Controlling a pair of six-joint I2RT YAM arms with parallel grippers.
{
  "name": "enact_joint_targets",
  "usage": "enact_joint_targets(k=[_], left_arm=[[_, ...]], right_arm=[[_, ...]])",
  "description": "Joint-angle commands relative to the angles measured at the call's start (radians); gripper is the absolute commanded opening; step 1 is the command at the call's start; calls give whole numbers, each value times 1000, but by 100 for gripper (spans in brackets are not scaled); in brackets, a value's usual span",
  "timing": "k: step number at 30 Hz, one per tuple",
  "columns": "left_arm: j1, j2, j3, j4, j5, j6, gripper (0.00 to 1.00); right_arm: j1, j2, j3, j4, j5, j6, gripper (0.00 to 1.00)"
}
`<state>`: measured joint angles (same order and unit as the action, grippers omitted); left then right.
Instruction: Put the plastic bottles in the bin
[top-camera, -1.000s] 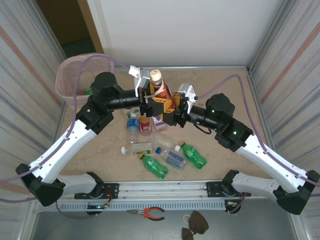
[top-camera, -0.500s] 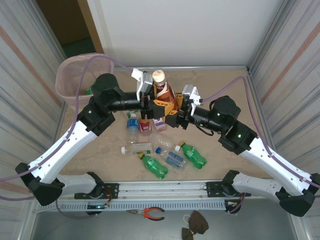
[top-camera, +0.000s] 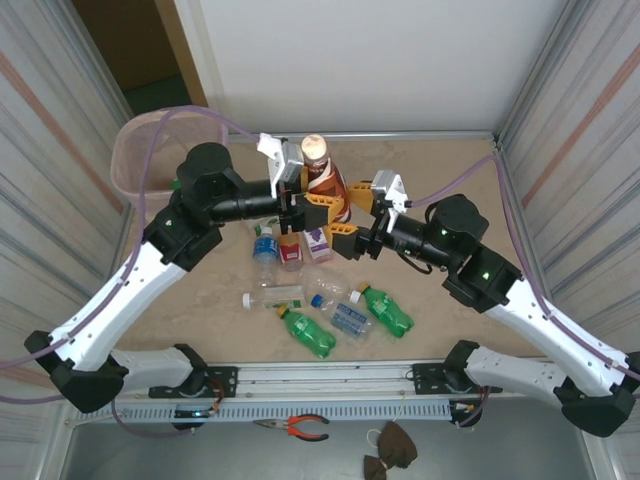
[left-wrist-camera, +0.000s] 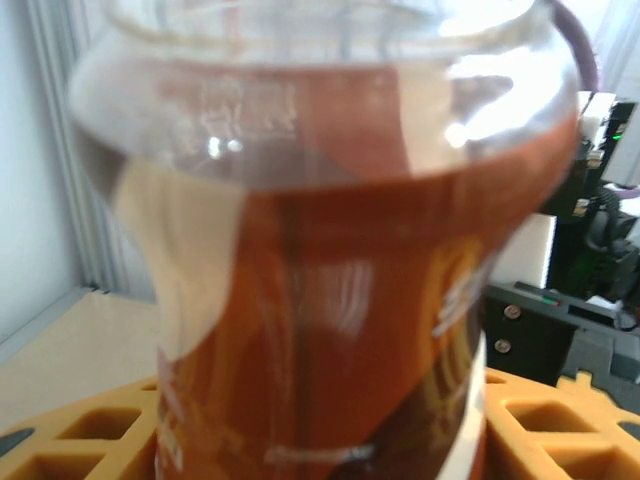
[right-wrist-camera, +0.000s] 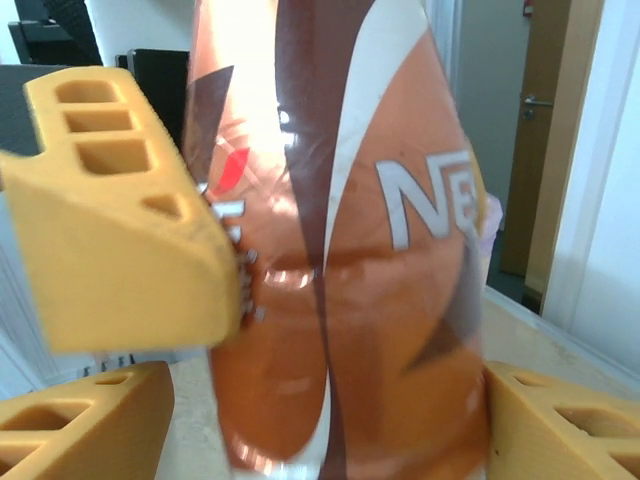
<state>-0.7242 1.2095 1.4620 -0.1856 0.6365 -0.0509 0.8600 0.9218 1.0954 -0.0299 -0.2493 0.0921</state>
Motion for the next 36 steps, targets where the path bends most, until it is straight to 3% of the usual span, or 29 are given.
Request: enact_joint_targets(k=[1,6,10,17,22,29,36], left_arm=[[42,-19,75,-126,-154,91,58],[149,0,175,-291,-233,125,58],[286,34,262,-415,-265,124,58],[575,124,383,-553,-203,118,58],[723,226,460,-648,-223,120,57],[808,379,495,-740,-270,138,57],[820,510,493,-794,-222,156,57]], right_arm=[[14,-51,-10,-25,19,-16,77],[15,-79,-22,-56,60,-26,77],[14,-80,-22,-71,75,-32,77],[14,-66,-19,-71,75,-28,76],[16,-52,-3,-72,81,-39,76],[15,-31,2,-68,75,-35,76],[16,-32,1,-76,71,-22,75]])
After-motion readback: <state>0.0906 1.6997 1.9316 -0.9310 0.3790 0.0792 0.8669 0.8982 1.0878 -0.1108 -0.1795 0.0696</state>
